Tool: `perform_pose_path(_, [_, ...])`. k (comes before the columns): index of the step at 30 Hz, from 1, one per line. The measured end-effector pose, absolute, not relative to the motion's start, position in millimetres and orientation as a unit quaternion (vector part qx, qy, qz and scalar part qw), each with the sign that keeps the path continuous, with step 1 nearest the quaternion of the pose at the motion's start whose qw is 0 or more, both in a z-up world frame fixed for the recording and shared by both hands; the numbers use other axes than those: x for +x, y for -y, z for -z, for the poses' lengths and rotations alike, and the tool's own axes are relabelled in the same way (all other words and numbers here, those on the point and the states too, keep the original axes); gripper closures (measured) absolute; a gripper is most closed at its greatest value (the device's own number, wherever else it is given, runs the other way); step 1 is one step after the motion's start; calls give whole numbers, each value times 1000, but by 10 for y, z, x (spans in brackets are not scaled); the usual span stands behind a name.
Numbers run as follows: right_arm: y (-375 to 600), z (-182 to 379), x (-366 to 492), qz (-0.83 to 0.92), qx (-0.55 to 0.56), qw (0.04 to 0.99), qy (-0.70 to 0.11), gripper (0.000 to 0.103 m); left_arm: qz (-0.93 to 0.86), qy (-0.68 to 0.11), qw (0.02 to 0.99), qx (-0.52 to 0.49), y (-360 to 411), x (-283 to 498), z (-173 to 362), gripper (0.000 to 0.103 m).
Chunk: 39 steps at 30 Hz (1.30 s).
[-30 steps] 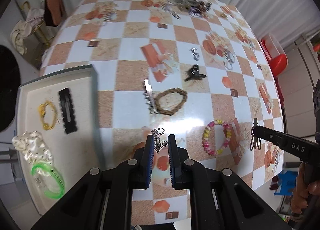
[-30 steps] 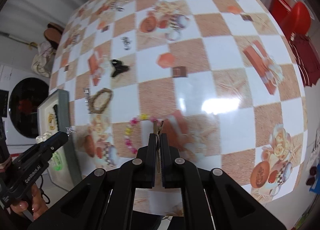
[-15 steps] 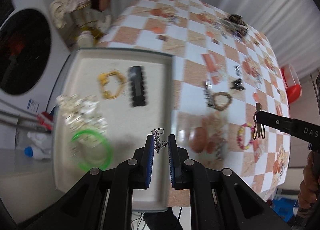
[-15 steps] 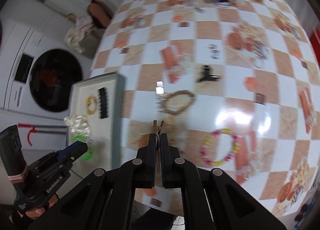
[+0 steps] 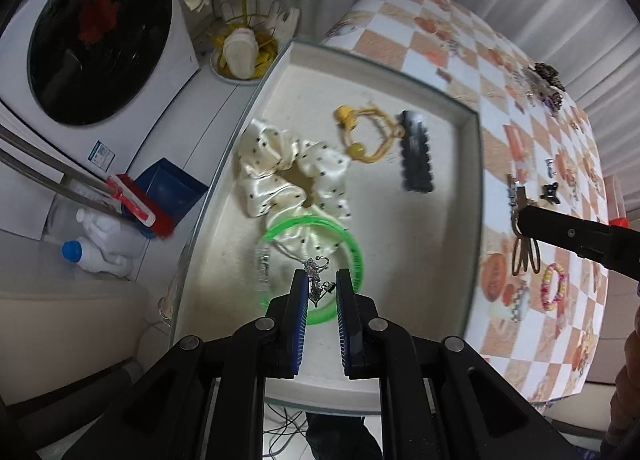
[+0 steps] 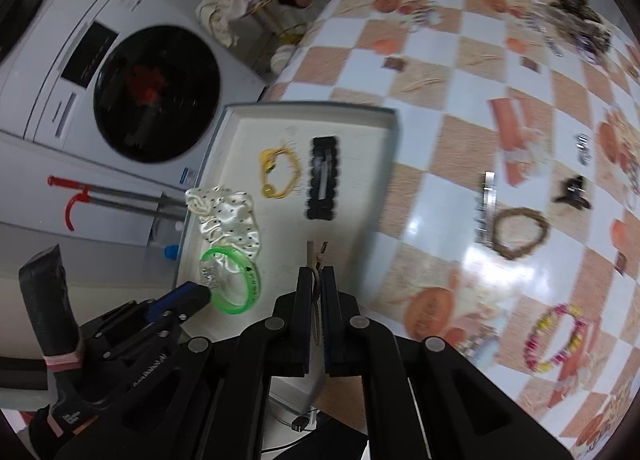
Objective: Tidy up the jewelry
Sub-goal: 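Carry the silver charm and beige clip into the white tray and open both tools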
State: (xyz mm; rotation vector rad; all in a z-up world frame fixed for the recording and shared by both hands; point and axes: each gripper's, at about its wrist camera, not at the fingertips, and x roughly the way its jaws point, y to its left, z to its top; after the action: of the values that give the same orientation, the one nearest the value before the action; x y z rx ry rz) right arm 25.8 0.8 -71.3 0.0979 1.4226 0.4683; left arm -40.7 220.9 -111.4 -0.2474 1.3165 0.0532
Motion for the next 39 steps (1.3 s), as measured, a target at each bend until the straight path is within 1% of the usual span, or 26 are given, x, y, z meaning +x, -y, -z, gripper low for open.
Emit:
perform_pose_path(8, [-370, 1077, 300, -216, 18, 715, -665, 99, -27, -626, 773, -99, -2229, -396, 1399, 84])
perform_pose_path(18, [-427, 1421, 300, -196, -3, 698, -689, 99, -45, -649, 755, -83, -2366, -568, 1559, 84])
perform_pose_path(25, [-386, 1568, 293, -185, -13, 691, -699, 99, -56, -646, 758, -68, -2338, -589, 1525, 84])
perform_pose_path(36, [-435, 1590, 384, -187, -14, 682, -707, 98, -68, -644, 761, -37, -2199, -544, 1399, 84])
perform_pose_path(39, [-442, 1604, 409, -189, -8, 680, -708, 96, -69, -645, 760, -31, -2143, -540, 1371, 84])
